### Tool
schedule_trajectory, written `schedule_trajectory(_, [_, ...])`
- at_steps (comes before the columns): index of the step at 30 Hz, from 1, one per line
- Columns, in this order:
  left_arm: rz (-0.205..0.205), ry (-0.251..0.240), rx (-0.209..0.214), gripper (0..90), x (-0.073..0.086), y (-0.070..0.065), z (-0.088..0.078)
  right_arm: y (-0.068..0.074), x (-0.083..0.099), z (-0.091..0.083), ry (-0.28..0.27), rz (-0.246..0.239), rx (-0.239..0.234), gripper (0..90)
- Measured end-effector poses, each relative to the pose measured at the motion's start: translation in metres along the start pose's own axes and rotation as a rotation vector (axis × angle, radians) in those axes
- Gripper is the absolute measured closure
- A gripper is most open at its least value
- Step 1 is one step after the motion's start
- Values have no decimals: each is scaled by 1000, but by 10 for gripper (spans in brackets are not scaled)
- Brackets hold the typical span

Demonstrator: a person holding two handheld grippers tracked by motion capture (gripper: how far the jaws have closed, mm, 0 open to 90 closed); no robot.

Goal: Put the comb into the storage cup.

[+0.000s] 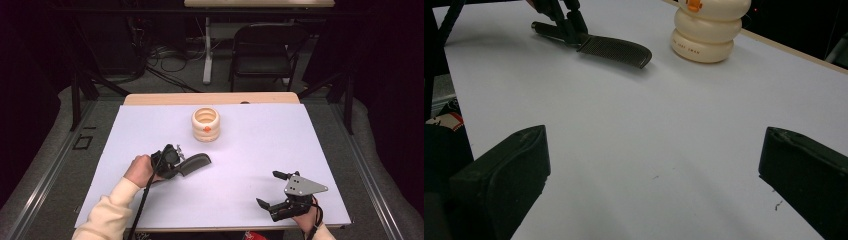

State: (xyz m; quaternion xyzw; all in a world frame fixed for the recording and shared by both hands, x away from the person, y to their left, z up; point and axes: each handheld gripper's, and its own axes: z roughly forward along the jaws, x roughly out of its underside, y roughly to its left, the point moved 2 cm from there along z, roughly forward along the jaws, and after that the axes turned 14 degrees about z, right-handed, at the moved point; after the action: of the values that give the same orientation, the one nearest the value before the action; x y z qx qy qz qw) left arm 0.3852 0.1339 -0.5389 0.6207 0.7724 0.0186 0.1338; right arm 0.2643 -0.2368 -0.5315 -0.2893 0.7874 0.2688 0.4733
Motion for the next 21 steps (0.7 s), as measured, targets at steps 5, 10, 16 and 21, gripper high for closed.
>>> schedule_trajectory(5, [-11, -27, -10, 723, 3, -1, -5, 0, 0, 1, 3, -1, 0, 0])
schedule_trajectory(10, [-16, -53, -22, 723, 4, -3, -9, 0, 0, 1, 2, 0, 0, 0])
schedule_trajectory(16, [-24, -90, -31, 723, 7, -6, -16, -1, 0, 1, 4, 2, 2, 0])
schedule_trajectory(21, [-27, -115, -38, 723, 7, -6, -19, -1, 0, 1, 7, 0, 4, 0])
